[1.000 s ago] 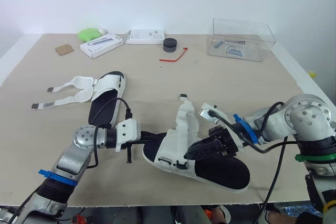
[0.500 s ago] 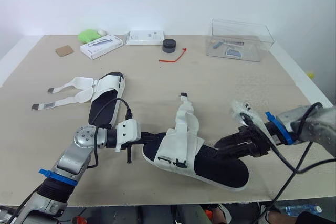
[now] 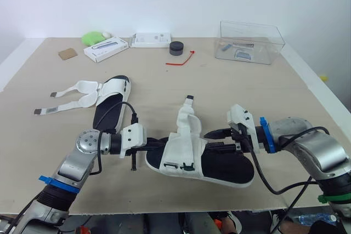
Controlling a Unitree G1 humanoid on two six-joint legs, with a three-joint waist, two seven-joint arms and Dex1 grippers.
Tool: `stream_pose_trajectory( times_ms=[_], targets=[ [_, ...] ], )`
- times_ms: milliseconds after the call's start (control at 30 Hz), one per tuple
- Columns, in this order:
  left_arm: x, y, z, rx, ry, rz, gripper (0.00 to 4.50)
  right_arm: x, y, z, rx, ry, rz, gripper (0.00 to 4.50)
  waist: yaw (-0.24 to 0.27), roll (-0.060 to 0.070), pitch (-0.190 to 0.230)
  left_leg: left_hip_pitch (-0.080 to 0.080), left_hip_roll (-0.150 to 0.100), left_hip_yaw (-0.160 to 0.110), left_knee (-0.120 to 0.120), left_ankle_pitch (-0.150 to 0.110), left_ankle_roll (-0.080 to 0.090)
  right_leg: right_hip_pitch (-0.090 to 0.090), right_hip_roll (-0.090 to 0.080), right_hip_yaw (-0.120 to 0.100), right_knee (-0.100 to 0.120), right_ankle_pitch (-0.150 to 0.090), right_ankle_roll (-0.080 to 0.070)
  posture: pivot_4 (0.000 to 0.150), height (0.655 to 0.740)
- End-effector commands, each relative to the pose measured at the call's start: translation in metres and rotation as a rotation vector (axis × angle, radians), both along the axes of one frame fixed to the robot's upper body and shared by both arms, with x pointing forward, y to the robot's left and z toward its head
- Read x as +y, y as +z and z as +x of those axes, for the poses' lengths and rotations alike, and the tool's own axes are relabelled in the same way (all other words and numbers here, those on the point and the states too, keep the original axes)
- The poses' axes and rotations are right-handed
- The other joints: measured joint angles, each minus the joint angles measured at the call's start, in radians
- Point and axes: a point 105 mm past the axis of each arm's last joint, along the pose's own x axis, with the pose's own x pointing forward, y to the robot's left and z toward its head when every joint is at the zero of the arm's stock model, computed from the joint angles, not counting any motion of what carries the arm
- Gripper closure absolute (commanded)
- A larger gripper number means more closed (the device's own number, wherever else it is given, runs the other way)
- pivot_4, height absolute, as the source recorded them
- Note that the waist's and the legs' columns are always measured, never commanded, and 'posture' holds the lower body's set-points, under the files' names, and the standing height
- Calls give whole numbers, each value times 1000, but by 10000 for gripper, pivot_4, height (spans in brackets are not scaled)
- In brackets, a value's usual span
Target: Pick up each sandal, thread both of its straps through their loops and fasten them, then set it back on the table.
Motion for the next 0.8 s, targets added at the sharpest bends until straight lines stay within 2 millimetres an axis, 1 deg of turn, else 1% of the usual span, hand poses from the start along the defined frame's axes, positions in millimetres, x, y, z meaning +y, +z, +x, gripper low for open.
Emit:
stream_pose_trajectory(
  times_ms=[33, 100, 233, 400, 467, 567, 700, 800],
  targets=[
    [3, 10, 1, -43, 4, -5, 45000, 7, 5, 1, -48, 13, 32, 44513, 0, 0, 0, 0, 0, 0, 0, 0, 0, 0, 0, 0, 0, 0, 0, 1500, 7400],
    [5, 10, 2, -46, 12, -4, 45000, 9, 3, 3, -63, 15, 30, 44513, 0, 0, 0, 1, 0, 1, 0, 0, 0, 0, 1, 1, 0, 0, 0, 1500, 7400],
    [13, 13, 11, -62, 51, -2, 45000, 13, 1, 14, -85, -24, 48, 44513, -1, 0, 0, 1, 0, 1, 0, 0, 0, 0, 1, 1, 0, 1, 0, 1500, 7400],
    [24, 21, 27, -92, 114, -7, 45000, 20, 9, 36, -91, -102, 120, 44513, -1, 0, 0, 2, 0, 3, 0, 2, 0, 0, 2, 3, 0, 3, 2, 1500, 7400],
    [29, 25, 34, -107, 140, -10, 45000, 22, 11, 42, -100, -111, 124, 44513, 0, 0, 0, 2, 0, 4, 0, 3, -1, 0, 2, 4, 0, 4, 3, 1500, 7400],
    [36, 33, 45, -120, 167, -21, 45000, 24, 13, 57, -144, -121, 112, 44513, 0, 0, 0, 1, 0, 4, 0, 4, -1, -1, 2, 4, 0, 6, 1, 1500, 7400],
    [35, 38, 52, -124, 162, -20, 45000, 28, 16, 74, -181, -134, 109, 44513, -1, 0, 0, 0, 0, 5, 0, 4, -1, -1, 2, 5, -1, 6, 1, 1500, 7400],
    [30, 41, 53, -118, 143, -31, 45000, 28, 16, 78, -188, -139, 108, 44513, 0, 0, 0, -1, 0, 5, 0, 4, -1, -2, 1, 4, -1, 6, 1, 1500, 7400]
  ],
)
